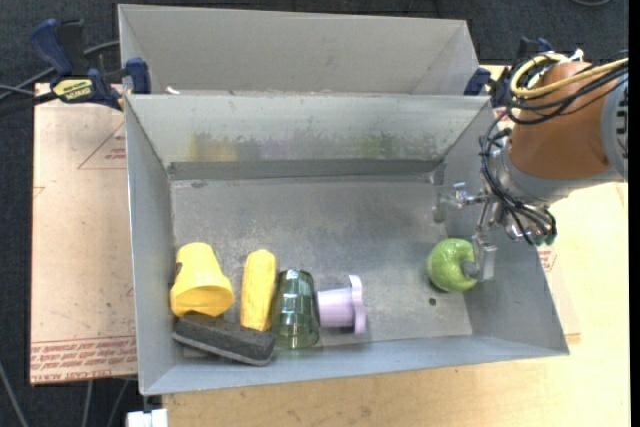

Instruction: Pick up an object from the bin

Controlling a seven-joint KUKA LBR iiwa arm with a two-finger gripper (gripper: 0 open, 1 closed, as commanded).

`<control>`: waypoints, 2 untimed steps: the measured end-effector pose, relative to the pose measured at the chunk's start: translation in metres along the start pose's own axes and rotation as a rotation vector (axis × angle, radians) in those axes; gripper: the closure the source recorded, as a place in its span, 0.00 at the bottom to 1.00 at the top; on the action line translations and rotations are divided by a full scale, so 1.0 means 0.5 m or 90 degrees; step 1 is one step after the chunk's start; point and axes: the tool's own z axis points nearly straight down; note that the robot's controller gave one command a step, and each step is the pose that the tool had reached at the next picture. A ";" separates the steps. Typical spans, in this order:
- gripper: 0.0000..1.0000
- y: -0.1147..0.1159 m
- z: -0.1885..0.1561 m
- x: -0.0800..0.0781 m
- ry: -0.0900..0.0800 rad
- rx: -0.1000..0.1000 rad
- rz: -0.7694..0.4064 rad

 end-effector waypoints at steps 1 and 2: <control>1.00 0.004 0.054 0.069 0.001 0.000 -0.080; 0.00 0.005 0.054 0.069 0.001 0.000 -0.081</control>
Offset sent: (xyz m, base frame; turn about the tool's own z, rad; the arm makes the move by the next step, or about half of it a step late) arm 0.0000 0.0000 0.0000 0.0000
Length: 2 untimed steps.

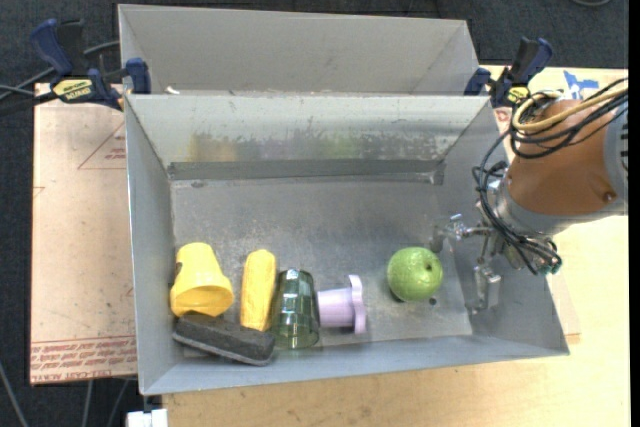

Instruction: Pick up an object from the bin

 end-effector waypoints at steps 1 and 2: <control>0.00 0.000 0.000 0.000 0.000 0.000 0.000; 0.00 0.056 0.015 -0.011 -0.001 0.002 -0.040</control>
Offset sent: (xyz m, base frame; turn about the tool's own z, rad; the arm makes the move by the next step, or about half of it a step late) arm -0.0085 0.0789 -0.0207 -0.1696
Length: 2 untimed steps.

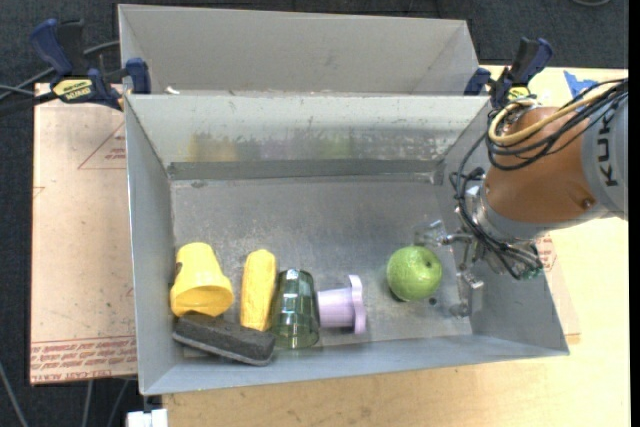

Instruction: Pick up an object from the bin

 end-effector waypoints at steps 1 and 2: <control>0.00 0.057 0.003 -0.095 0.000 -0.002 -0.036; 1.00 0.152 0.006 -0.055 -0.001 -0.001 -0.254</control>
Offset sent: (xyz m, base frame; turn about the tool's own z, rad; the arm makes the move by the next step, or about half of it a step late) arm -0.0022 0.0796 -0.0032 -0.3985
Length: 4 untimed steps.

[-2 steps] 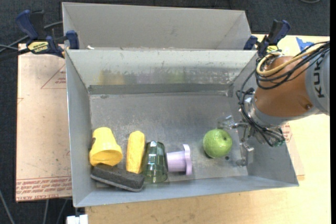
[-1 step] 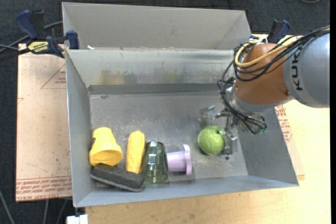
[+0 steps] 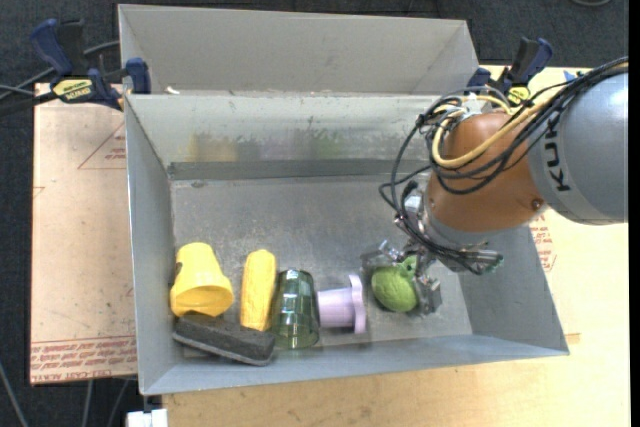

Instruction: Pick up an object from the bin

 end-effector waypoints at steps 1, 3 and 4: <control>1.00 0.000 0.000 0.000 0.000 0.000 -0.001; 1.00 0.000 0.000 0.000 0.000 0.001 0.000; 1.00 0.000 0.000 0.000 0.000 0.001 -0.001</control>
Offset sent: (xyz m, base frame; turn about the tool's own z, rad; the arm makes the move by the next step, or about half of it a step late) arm 0.0000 0.0000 0.0000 0.0000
